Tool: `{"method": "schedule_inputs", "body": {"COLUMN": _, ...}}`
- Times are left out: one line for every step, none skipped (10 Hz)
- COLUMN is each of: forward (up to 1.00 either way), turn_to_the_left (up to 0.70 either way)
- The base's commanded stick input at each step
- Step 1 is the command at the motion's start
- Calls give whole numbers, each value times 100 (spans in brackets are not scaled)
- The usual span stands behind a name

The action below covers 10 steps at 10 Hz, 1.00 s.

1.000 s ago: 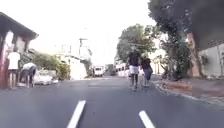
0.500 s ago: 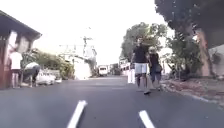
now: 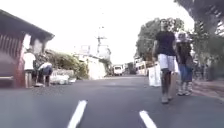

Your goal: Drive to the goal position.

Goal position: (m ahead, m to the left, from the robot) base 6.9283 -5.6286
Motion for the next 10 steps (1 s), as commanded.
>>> {"method": "schedule_inputs", "body": {"forward": 85, "turn_to_the_left": 0}}
{"method": "schedule_inputs", "body": {"forward": 85, "turn_to_the_left": 0}}
{"method": "schedule_inputs", "body": {"forward": 85, "turn_to_the_left": 0}}
{"method": "schedule_inputs", "body": {"forward": 85, "turn_to_the_left": 0}}
{"method": "schedule_inputs", "body": {"forward": 85, "turn_to_the_left": 0}}
{"method": "schedule_inputs", "body": {"forward": 85, "turn_to_the_left": 0}}
{"method": "schedule_inputs", "body": {"forward": 85, "turn_to_the_left": -25}}
{"method": "schedule_inputs", "body": {"forward": 85, "turn_to_the_left": -34}}
{"method": "schedule_inputs", "body": {"forward": 85, "turn_to_the_left": -34}}
{"method": "schedule_inputs", "body": {"forward": 85, "turn_to_the_left": -34}}
